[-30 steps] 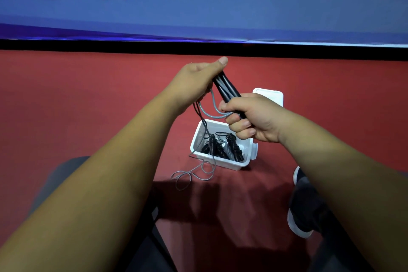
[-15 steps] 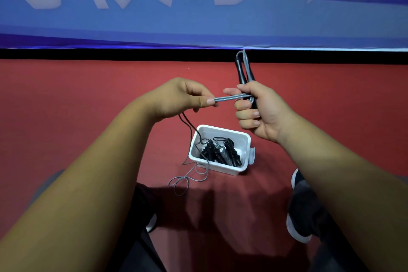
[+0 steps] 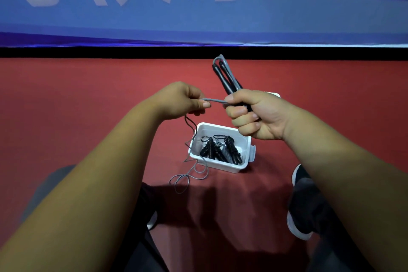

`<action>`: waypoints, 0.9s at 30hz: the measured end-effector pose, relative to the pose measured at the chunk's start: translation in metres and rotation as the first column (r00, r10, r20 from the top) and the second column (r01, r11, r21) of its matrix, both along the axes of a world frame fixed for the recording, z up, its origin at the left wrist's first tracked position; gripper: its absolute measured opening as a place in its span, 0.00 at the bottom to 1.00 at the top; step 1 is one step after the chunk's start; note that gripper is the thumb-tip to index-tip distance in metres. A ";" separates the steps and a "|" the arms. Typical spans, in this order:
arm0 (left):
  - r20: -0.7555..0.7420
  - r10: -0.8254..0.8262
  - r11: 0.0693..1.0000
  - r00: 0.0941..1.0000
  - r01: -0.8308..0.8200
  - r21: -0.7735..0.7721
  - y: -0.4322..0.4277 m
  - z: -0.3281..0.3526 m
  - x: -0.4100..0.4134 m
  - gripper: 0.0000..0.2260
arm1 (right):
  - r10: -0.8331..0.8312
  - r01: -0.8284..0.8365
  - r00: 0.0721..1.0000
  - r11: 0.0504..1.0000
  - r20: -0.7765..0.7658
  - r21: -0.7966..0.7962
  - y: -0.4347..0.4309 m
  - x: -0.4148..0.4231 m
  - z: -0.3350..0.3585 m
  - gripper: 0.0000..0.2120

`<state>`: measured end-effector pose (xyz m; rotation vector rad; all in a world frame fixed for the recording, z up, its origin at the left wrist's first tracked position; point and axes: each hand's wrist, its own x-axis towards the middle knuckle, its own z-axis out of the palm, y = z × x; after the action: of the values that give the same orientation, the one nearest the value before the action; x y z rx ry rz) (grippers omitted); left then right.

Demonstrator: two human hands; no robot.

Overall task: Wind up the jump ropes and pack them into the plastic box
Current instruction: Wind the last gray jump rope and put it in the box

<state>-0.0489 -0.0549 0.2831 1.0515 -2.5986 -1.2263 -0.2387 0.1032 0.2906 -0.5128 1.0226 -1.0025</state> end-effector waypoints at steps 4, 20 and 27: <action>-0.086 0.007 0.995 0.996 0.002 0.100 0.002 -0.004 -0.002 0.05 | 0.185 -0.186 0.981 0.982 0.051 0.024 0.007 0.005 -0.004 0.08; -0.266 -0.052 0.964 0.962 0.118 0.240 0.019 0.018 -0.015 0.04 | 0.635 -0.647 0.762 0.755 0.127 0.103 0.015 0.018 -0.027 0.18; -0.284 -0.096 0.987 0.954 0.129 0.100 0.026 0.026 -0.020 0.05 | 0.578 -0.546 0.813 0.798 -0.065 0.255 0.011 0.024 -0.032 0.18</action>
<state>-0.0689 -0.0289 0.3090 0.6922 -2.4234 -1.4512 -0.2146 0.1143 0.2583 -0.6561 1.0052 -0.3107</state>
